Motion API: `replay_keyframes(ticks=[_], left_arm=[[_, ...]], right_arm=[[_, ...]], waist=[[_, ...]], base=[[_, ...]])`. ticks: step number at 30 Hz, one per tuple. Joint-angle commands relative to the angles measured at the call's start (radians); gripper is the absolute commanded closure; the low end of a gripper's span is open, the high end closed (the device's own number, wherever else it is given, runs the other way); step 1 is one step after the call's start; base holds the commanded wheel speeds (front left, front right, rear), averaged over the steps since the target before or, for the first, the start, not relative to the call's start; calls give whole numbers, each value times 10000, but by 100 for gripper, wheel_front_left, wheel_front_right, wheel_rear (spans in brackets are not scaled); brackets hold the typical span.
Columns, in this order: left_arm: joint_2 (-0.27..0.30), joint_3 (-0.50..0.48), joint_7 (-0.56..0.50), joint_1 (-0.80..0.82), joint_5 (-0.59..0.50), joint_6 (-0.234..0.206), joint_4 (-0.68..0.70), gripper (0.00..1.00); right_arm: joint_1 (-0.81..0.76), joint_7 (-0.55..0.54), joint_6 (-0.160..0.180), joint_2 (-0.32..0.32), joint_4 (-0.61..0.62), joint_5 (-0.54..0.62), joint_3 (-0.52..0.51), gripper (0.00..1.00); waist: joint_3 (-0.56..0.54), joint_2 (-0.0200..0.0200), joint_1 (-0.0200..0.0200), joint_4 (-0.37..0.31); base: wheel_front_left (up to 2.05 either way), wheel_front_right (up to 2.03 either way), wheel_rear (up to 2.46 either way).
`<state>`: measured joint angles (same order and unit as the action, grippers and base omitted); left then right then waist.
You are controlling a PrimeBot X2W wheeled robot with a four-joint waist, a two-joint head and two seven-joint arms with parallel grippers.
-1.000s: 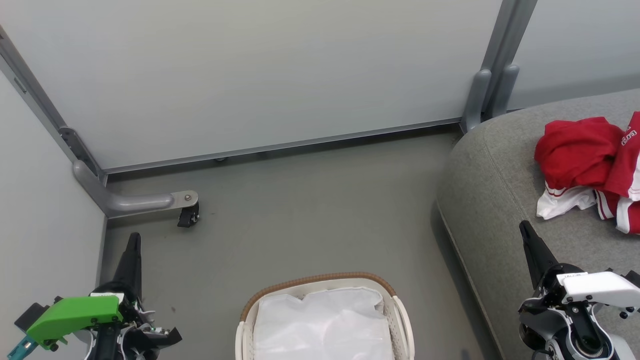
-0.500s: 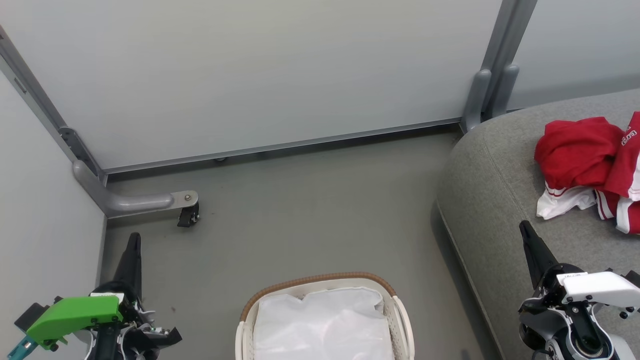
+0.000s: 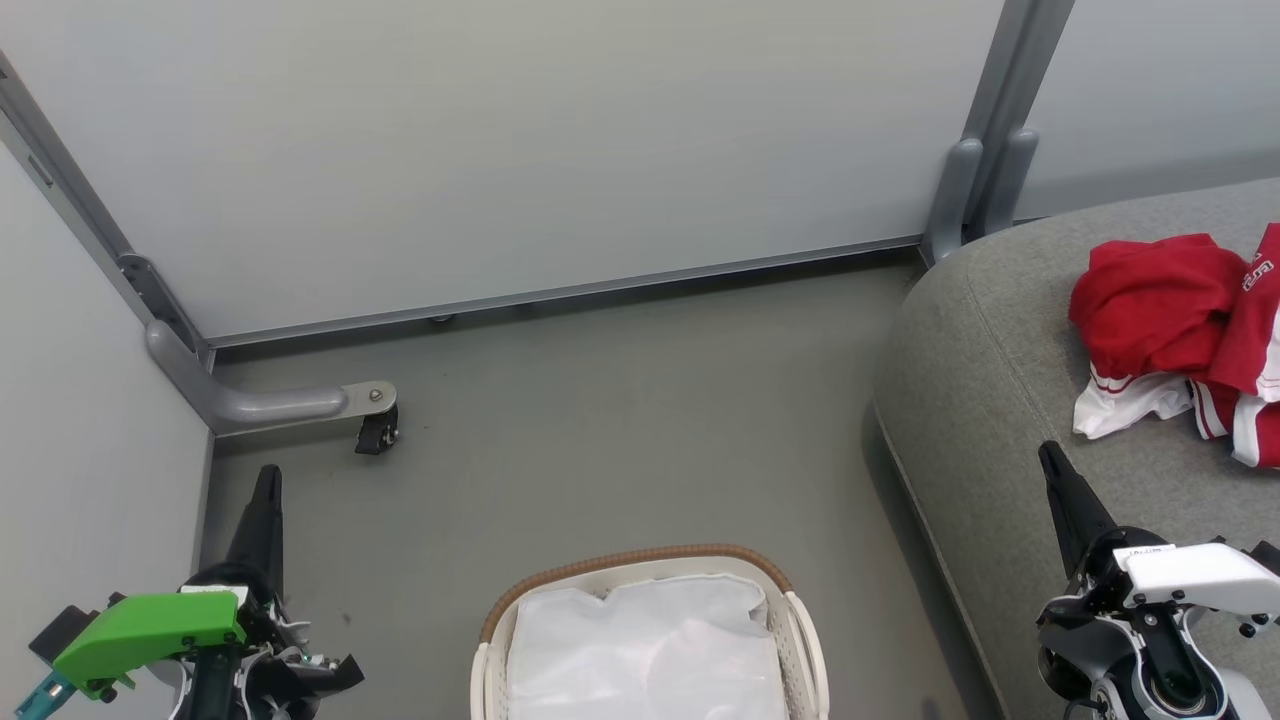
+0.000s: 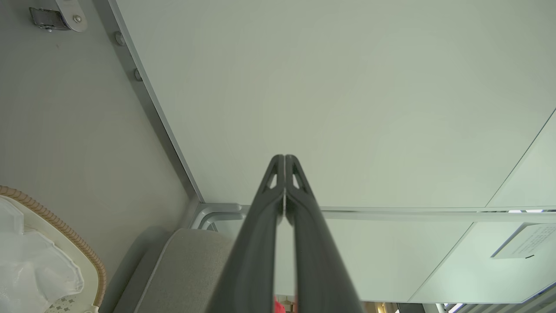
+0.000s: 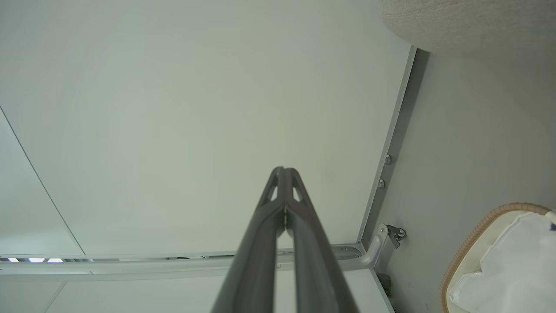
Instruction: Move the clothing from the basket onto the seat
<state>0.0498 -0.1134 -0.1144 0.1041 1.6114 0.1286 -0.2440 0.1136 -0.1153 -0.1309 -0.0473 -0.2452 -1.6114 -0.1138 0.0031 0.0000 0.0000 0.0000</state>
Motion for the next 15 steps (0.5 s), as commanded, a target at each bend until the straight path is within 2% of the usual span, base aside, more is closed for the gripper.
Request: replay_keyframes(ticks=[1, 15], left_arm=[[7, -22, -31, 93, 29, 39, 4, 100], [7, -21, -30, 93, 28, 39, 2, 100]], right_arm=[[-108, -13, 3, -56, 35, -31, -16, 100], [-108, -13, 3, -56, 35, -31, -16, 100]], waist=[[0, 0, 0, 0], [0, 0, 0, 0]], base=[[0, 0, 0], [0, 0, 0]])
